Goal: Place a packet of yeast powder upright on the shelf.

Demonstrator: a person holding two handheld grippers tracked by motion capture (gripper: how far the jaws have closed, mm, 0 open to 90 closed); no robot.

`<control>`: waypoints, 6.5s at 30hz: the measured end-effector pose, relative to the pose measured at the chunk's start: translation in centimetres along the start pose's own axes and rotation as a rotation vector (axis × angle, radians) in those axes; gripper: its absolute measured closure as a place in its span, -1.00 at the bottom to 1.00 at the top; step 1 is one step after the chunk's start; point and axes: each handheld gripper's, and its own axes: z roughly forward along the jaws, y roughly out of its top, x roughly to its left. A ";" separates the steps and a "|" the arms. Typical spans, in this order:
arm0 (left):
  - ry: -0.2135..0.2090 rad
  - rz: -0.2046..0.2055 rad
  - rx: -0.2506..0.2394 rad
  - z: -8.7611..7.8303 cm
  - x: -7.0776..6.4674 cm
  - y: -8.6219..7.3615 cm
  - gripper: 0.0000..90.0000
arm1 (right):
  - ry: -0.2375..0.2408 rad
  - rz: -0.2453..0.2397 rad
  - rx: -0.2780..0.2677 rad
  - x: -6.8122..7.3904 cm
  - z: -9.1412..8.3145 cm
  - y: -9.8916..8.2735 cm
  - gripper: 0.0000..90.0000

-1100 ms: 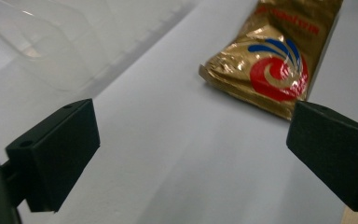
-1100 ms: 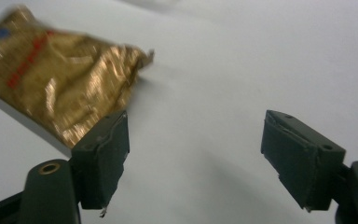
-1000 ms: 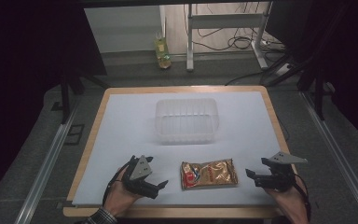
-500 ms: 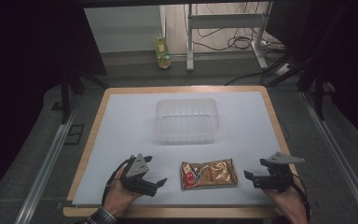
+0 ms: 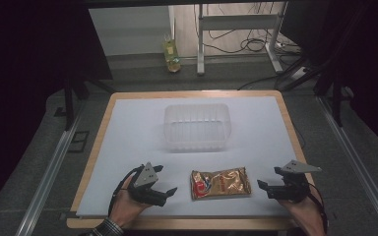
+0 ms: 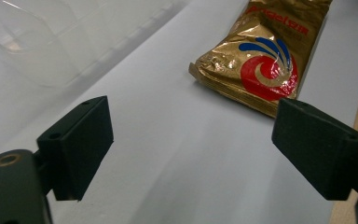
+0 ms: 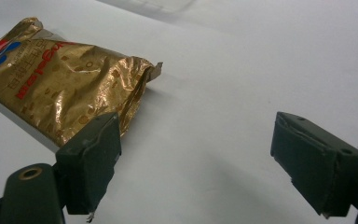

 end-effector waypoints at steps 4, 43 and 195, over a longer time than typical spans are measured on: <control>-0.012 0.005 -0.005 -0.2 0.0 0.1 -0.50 | -0.002 -0.008 -0.002 0.1 0.0 0.0 -0.63; -0.166 0.052 -0.035 3.7 -2.0 2.9 0.93 | 0.025 0.020 0.007 0.1 0.2 0.1 -0.66; -0.099 0.038 -0.006 4.0 -2.0 1.4 -0.10 | 0.487 0.307 0.127 2.3 2.7 8.2 0.80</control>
